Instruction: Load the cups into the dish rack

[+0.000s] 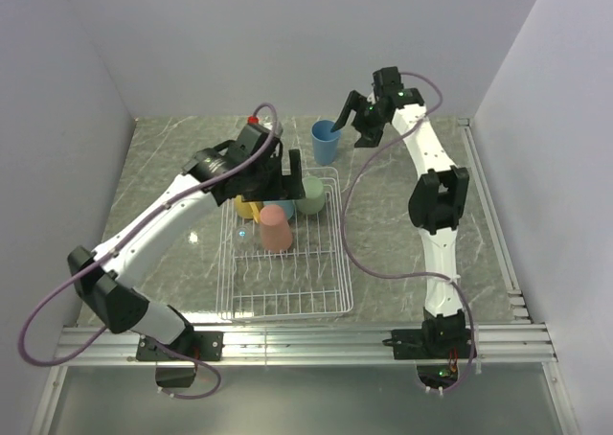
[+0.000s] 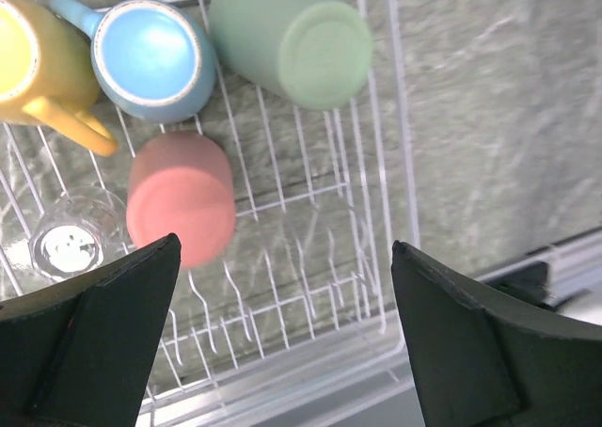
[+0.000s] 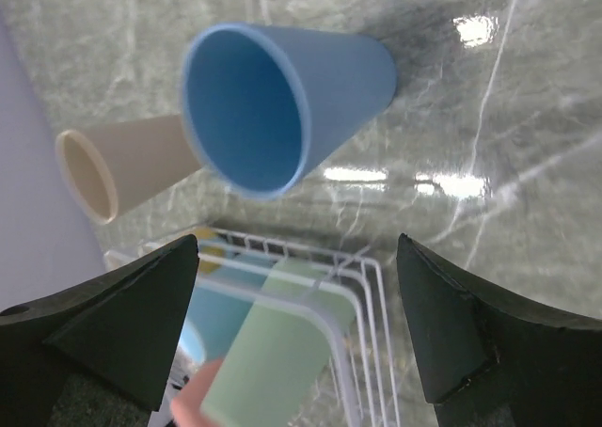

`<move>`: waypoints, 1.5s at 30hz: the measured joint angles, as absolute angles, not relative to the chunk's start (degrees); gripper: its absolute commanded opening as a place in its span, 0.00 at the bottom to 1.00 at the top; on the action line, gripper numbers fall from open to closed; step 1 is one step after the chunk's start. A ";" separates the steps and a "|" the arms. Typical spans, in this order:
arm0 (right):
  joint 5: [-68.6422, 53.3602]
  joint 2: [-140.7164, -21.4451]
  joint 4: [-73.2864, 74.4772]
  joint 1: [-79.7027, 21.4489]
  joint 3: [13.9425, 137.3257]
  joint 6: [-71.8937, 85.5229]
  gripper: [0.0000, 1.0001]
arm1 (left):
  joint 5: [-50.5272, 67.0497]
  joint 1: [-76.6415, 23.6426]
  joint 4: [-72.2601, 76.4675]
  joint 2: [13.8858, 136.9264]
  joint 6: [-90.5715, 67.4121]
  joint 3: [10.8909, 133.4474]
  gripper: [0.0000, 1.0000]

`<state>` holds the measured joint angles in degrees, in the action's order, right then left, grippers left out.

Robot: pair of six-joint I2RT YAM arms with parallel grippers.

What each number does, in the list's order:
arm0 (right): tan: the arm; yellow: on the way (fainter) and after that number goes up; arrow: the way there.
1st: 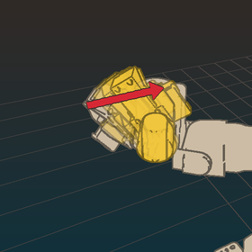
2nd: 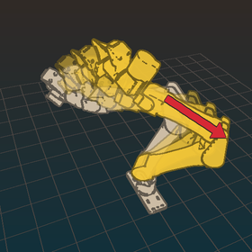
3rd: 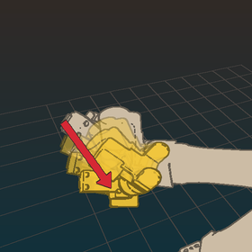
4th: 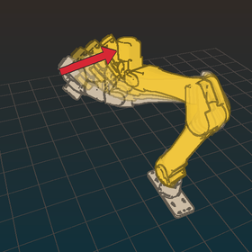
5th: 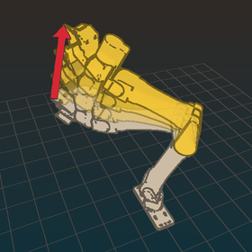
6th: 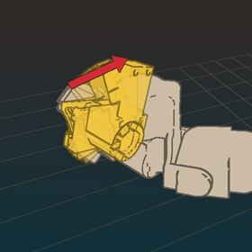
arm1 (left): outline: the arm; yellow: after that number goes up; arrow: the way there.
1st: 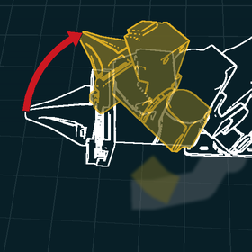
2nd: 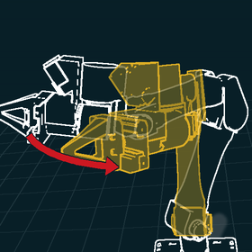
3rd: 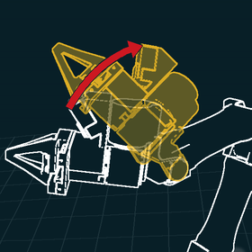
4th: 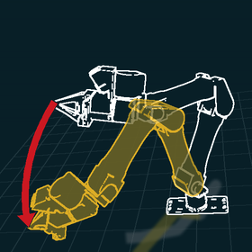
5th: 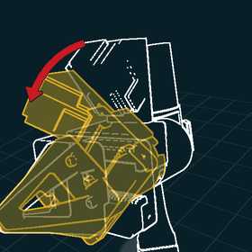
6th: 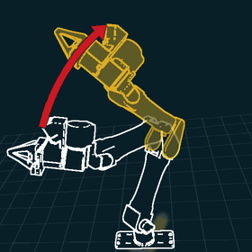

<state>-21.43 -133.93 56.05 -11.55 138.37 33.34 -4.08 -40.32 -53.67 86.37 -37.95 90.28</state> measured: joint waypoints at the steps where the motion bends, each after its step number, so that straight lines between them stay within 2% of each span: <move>1: -21.61 -135.22 55.46 -11.73 138.37 33.69 0.92 | -3.90 -40.32 -53.71 85.12 -38.48 90.28 0.99; 8: -22.74 -139.96 48.01 -12.86 138.39 37.71 0.89 | -3.84 -40.32 -55.92 78.96 -40.34 88.86 1.00; 11: -21.93 -140.33 46.44 -13.76 140.35 38.81 0.84 | -4.08 -40.29 -57.12 78.46 -40.99 88.12 1.00; 12: -21.54 -140.57 46.39 -14.04 141.18 38.94 0.79 | -4.19 -40.25 -57.36 78.46 -41.23 87.94 1.00; 15: -18.22 -140.88 46.30 -15.42 142.52 38.52 0.70 | -4.38 -40.10 -57.91 78.46 -41.78 87.50 1.00; 20: -11.79 -141.84 48.71 -17.19 142.47 36.51 0.61 | -4.58 -40.10 -57.78 78.13 -42.50 86.87 0.99; 23: -9.15 -143.28 50.26 -17.67 142.50 35.42 0.51 | -4.84 -39.88 -58.33 77.06 -42.54 85.82 0.99; 25: -7.90 -144.03 51.13 -17.63 142.47 34.92 0.36 | -4.89 -39.64 -58.63 76.40 -42.54 85.62 1.00; 26: -7.38 -144.38 51.66 -17.58 142.47 34.68 0.17 | -4.89 -39.53 -58.67 76.25 -42.54 85.62 0.99; 28: -6.66 -144.51 52.25 -17.58 141.99 34.65 0.00 | -4.93 -39.24 -58.67 75.79 -42.52 85.62 0.99; 40: -10.09 -141.56 49.06 -15.75 136.75 35.79 0.00 | -4.80 -38.57 -59.31 75.09 -42.02 87.64 0.99; 45: -13.85 -133.49 48.82 -11.68 133.53 36.42 0.00 | -4.19 -37.28 -58.83 74.59 -40.66 91.88 0.99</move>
<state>-13.85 -133.49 48.82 -11.68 133.53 36.42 -4.19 -37.28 -58.83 74.59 -40.66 91.88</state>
